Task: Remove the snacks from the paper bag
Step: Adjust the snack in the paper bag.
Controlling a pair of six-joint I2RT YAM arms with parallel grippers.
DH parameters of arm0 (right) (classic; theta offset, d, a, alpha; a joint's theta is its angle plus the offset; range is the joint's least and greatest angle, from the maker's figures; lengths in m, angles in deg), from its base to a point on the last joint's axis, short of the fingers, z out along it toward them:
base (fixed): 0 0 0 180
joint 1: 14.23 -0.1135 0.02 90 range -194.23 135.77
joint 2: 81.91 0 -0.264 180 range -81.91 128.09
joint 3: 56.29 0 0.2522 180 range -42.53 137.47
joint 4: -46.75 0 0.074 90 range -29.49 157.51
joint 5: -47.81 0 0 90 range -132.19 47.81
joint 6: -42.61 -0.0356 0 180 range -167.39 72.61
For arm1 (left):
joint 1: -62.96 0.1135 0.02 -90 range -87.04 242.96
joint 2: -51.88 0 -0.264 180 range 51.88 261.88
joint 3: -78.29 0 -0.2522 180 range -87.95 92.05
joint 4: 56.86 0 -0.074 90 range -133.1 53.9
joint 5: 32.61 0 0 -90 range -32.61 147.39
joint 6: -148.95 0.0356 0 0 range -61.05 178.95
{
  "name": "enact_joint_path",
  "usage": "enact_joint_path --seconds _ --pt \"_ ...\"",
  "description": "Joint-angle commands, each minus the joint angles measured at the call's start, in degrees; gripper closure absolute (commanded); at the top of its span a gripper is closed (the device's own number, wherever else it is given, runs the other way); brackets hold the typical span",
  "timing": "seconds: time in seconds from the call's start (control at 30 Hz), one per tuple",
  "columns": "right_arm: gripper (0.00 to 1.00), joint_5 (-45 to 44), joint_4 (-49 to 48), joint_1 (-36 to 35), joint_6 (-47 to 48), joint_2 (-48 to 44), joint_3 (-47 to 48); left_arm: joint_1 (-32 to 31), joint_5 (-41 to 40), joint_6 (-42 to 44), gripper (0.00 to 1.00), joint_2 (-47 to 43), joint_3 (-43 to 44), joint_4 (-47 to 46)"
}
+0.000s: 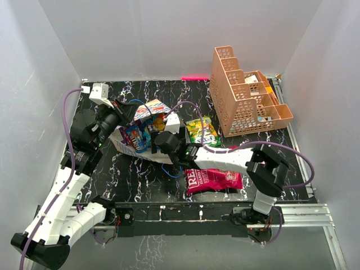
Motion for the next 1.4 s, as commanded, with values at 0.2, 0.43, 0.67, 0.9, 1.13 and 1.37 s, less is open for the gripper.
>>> enact_joint_path --seconds 0.2,0.43,0.67,0.9,1.13,1.37 --pt "0.00 -5.86 -8.16 0.61 -6.97 6.19 3.23 -0.88 -0.53 0.59 1.00 -0.20 1.57 -1.16" --pt "0.00 -5.37 -5.21 3.57 -20.50 5.51 0.83 -1.28 0.43 0.04 1.00 -0.25 1.08 -1.38" --pt "0.00 -5.98 -4.42 5.13 -20.67 6.05 1.76 -1.46 0.77 0.20 1.00 -0.48 1.17 -0.78" --pt "0.08 -7.27 -2.24 5.47 -21.53 7.18 1.75 -1.54 0.04 0.87 1.00 -0.54 1.52 -0.02" --pt "0.31 -5.98 -9.08 5.49 -15.24 8.40 2.33 -1.55 -0.01 0.81 1.00 -0.56 1.64 0.42" --pt "0.51 7.71 -25.12 4.80 -1.53 7.24 1.02 -1.47 0.51 0.75 1.00 -0.37 1.55 0.45"
